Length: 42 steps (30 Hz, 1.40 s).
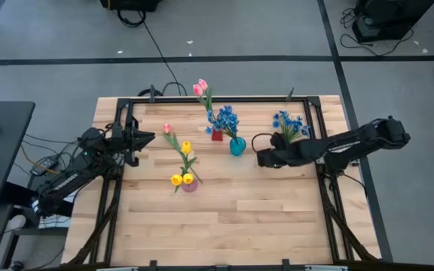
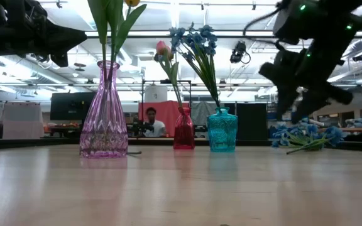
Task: Sort flowers into vase by color
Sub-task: Put the blue flowers into the blue vase
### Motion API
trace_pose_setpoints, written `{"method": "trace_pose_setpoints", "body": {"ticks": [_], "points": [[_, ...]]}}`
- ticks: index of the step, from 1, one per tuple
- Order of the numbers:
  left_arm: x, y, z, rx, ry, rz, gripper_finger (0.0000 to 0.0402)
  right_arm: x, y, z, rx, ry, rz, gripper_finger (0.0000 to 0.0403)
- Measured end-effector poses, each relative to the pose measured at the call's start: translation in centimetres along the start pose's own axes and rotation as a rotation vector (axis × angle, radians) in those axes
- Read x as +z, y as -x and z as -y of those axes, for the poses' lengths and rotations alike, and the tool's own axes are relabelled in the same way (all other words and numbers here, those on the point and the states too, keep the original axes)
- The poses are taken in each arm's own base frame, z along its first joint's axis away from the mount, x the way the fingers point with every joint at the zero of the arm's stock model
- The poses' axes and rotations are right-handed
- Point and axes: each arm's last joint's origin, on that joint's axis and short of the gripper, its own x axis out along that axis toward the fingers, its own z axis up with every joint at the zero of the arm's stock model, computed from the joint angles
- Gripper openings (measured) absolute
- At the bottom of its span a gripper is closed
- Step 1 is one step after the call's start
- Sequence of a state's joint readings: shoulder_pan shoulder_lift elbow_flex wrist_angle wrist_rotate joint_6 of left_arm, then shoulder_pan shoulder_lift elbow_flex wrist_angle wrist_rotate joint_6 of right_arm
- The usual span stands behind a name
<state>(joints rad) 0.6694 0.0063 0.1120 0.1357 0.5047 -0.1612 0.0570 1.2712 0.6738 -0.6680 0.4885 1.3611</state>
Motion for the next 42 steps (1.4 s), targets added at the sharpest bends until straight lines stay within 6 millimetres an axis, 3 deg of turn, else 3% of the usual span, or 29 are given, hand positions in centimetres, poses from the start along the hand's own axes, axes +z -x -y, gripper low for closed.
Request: {"method": "trace_pose_setpoints", "body": {"ticks": [6,11,17,24,31,42], "points": [[0.0,0.0,0.0,0.001,-0.001,0.003,0.0054,2.0,0.0,0.8,-0.096,-0.045,-0.176,0.0173],[0.1,0.0,0.0,0.000,-0.004,0.008,0.0054,3.2,-0.5,1.2,-0.130,-0.093,-0.112,0.0168],[0.4,0.0,0.0,0.027,-0.021,0.043,0.0054,4.2,-1.6,1.9,-0.194,-0.175,-0.142,0.0202],[0.8,0.0,0.0,0.032,-0.040,0.081,0.0054,4.2,-4.5,2.1,-0.287,-0.267,-0.287,0.0236],[0.9,0.0,0.0,0.030,-0.038,0.087,0.0054,3.6,-6.4,2.4,-0.400,-0.255,-0.301,0.0211],[0.8,0.0,0.0,0.026,-0.033,0.083,0.0054,5.8,-7.4,4.3,-0.470,-0.259,-0.274,0.0158]]}}
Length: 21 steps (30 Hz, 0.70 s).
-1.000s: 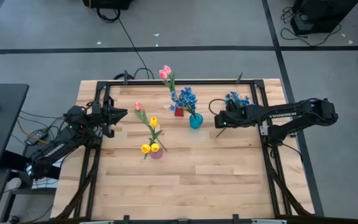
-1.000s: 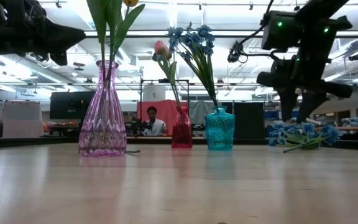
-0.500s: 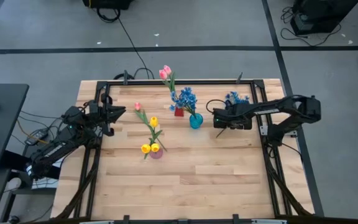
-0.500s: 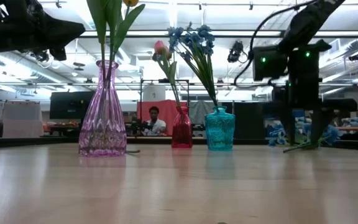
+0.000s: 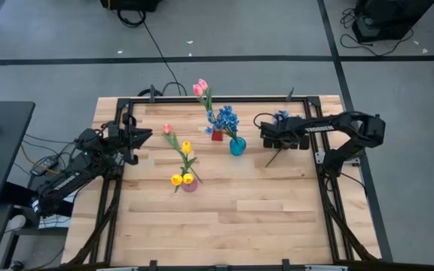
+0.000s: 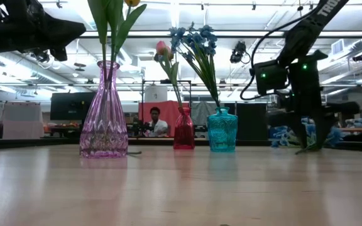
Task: Sort flowers into vase by color
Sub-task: Put the blue flowers into the blue vase
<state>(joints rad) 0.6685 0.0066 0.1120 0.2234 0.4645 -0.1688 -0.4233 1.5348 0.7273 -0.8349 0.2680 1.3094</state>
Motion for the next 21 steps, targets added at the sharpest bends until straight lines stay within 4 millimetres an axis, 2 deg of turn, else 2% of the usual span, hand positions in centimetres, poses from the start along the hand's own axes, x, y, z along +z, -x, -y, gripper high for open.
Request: {"method": "trace_pose_setpoints", "body": {"ticks": [6,14,18,21], "points": [[-0.1,0.0,0.0,0.000,0.005,-0.010,0.0054,0.9,-0.3,0.0,0.023,0.008,-0.037,0.0116],[-0.2,0.0,0.0,0.000,0.008,-0.015,0.0054,1.2,-0.4,0.0,0.036,0.074,-0.053,0.0018],[-0.2,0.0,0.0,-0.001,0.008,-0.016,0.0054,1.1,0.0,-0.1,0.066,0.124,-0.071,0.0017],[-0.2,0.0,0.0,-0.001,0.006,-0.016,0.0054,1.1,1.4,0.0,0.129,0.156,-0.081,0.0018]]}}
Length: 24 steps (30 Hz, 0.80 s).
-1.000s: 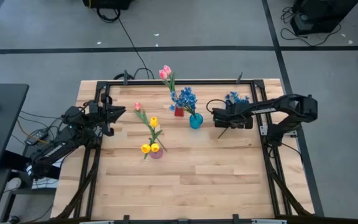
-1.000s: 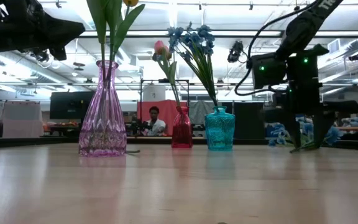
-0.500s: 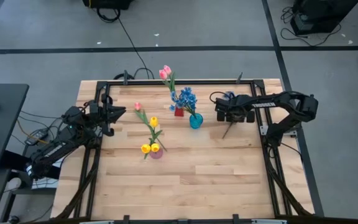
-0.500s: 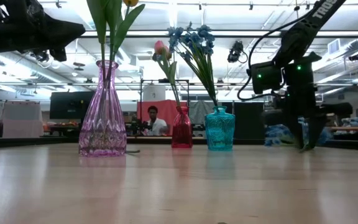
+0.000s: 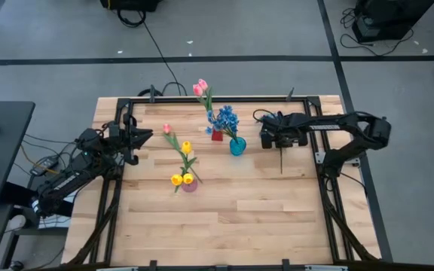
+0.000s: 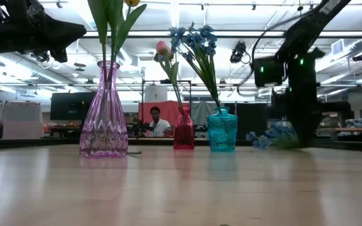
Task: Sort flowers into vase by color
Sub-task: Put the blue flowers into the blue vase
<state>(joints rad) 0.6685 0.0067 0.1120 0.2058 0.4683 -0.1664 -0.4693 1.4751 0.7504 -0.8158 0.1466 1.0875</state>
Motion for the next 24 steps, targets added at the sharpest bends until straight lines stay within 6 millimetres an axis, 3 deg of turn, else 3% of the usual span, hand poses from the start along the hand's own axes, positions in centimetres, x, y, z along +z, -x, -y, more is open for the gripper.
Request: {"method": "trace_pose_setpoints", "body": {"ticks": [5,13,18,24], "points": [[0.0,0.0,0.0,0.000,-0.002,-0.001,0.0054,-0.1,4.4,-0.3,0.181,0.036,0.156,0.0018],[0.0,0.0,0.0,0.001,-0.001,-0.005,0.0054,-2.1,11.2,-1.8,0.617,0.075,0.719,0.0018],[-0.1,0.0,0.0,0.001,-0.001,-0.008,0.0054,-4.7,12.3,-3.3,0.725,0.094,1.001,0.0019],[-0.1,0.0,0.0,0.001,-0.001,-0.009,0.0054,-7.0,10.9,-5.1,0.658,0.099,1.176,0.0019]]}}
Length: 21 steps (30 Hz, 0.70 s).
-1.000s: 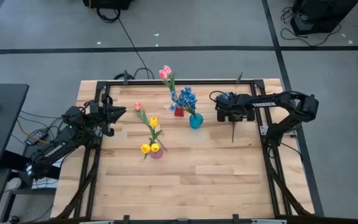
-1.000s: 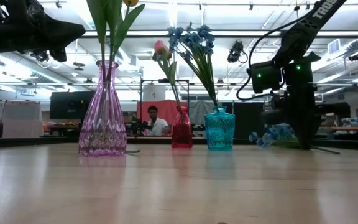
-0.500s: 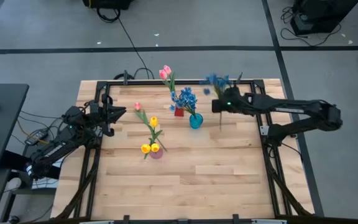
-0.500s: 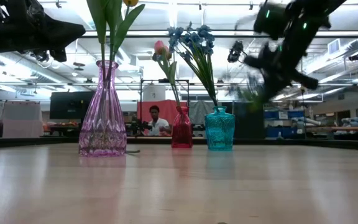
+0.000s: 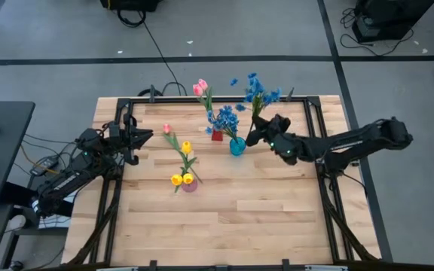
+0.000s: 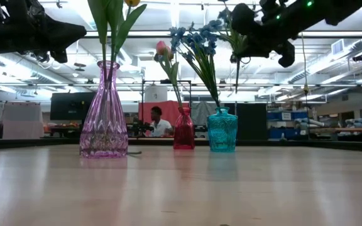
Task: Sort flowers into vase by color
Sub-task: Put the blue flowers into the blue vase
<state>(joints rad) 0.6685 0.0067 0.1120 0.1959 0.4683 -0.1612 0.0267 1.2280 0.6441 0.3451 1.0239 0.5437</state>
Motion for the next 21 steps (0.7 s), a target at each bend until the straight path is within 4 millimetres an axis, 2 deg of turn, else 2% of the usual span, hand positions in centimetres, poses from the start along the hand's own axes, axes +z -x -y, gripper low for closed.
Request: {"method": "trace_pose_setpoints", "body": {"ticks": [4,11,21], "points": [[0.0,0.0,0.0,0.000,0.000,0.000,0.0054,-1.7,-0.4,-0.9,-0.032,0.013,0.038,0.0019],[0.0,0.0,0.0,0.002,0.000,0.000,0.0054,-3.5,-0.5,-2.8,-0.019,0.048,0.119,0.0019],[0.0,0.0,0.0,0.004,-0.001,-0.003,0.0054,-5.1,-0.3,-3.6,-0.062,0.137,0.159,0.0018]]}}
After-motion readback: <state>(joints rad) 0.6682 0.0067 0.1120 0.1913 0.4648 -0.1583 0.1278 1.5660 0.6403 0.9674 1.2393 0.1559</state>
